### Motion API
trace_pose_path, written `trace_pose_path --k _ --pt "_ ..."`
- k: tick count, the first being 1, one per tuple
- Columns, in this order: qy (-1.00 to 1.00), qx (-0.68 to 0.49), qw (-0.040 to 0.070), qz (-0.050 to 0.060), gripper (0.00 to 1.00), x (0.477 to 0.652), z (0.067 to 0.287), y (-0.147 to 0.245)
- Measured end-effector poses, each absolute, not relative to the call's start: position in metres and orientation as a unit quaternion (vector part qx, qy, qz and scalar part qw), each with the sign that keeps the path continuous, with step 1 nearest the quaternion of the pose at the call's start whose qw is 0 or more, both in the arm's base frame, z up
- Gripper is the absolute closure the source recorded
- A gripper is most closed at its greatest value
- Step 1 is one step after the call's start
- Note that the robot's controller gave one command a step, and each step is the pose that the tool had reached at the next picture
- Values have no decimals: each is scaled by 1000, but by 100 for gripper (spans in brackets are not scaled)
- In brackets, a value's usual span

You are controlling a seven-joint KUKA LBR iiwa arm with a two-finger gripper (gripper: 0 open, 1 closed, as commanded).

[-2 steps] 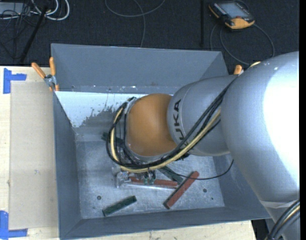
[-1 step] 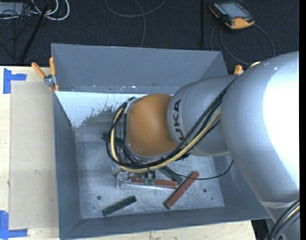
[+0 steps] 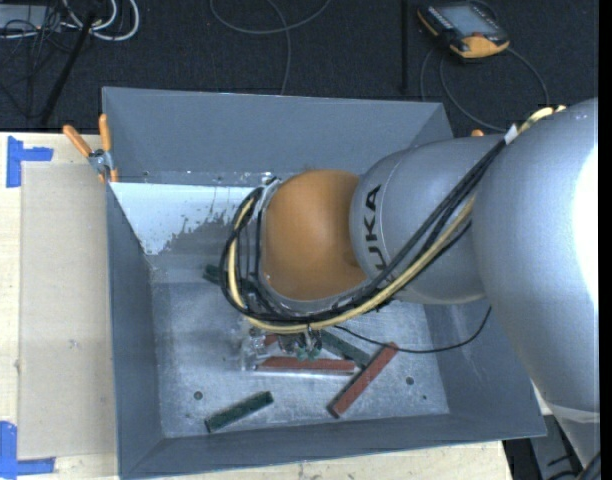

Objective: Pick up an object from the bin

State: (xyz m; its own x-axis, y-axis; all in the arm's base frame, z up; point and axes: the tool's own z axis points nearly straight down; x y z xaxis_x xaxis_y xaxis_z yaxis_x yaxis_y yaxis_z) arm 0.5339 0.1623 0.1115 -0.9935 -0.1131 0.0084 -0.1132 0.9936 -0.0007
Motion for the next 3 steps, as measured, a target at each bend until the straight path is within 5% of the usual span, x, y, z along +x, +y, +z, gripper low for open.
trace_pose_path --k 1,2,3 --pt "-998 56 0 0 0 546 176 165" --pt "-998 56 0 0 0 546 176 165" --pt "-998 70 -1 -1 100 532 74 148"
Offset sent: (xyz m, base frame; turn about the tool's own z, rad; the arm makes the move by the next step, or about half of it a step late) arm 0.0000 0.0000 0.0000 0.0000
